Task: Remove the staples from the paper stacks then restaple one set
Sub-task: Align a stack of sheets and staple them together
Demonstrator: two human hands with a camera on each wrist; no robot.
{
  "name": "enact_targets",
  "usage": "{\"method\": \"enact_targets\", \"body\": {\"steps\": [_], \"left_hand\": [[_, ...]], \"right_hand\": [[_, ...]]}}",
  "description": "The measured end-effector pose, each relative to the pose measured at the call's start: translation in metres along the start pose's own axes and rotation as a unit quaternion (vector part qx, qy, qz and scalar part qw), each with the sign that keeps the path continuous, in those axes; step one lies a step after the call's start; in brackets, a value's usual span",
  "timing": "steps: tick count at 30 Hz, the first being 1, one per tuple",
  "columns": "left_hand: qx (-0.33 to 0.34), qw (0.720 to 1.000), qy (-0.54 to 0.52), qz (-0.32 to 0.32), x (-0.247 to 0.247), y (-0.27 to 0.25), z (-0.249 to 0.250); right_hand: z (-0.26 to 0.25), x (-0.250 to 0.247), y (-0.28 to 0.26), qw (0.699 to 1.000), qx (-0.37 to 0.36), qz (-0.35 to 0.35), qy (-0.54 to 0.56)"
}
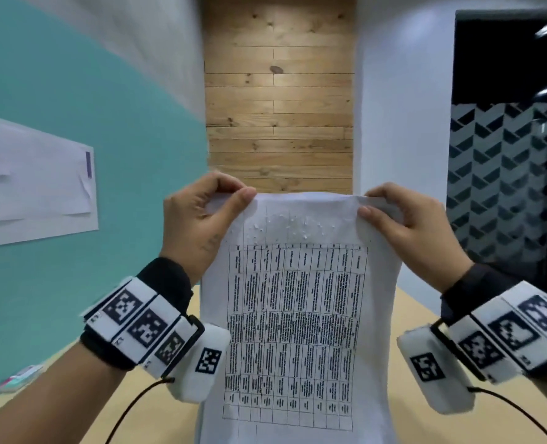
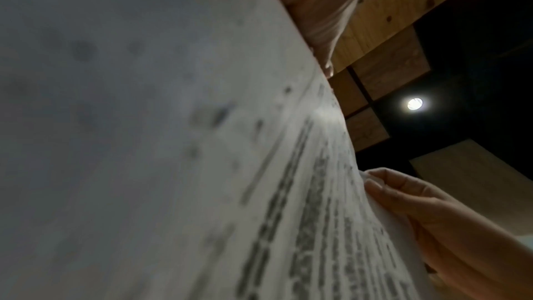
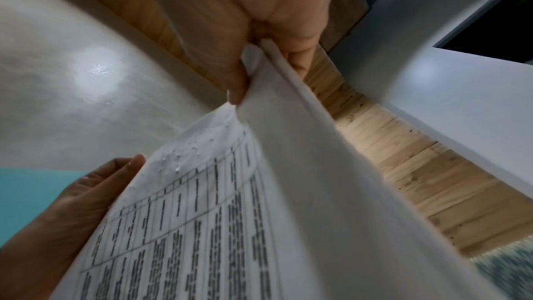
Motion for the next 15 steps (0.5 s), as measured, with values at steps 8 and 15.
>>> {"method": "enact_targets", "body": {"steps": [8, 15], "left_hand": [[0.049, 0.993, 0.059, 0.086, -0.024, 0.038, 0.026], [-0.074, 0.997, -0.018, 0.031, -0.013, 0.017, -0.02]], "right_hand": [[0.023, 0.009, 0.021, 0.887, 0.177, 0.045, 0.423], [0.034, 0.049, -0.031, 0.888, 0.24, -0.051, 0.39]]}}
Point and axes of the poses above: each hand's wrist, its own y-axis towards the middle knuckle, its own x-axis out of the palm, z = x × y, the point moved 10 cm from there along y, towards the middle knuckle, and after that the axes turned 6 degrees about -x, right-handed, at the moved point
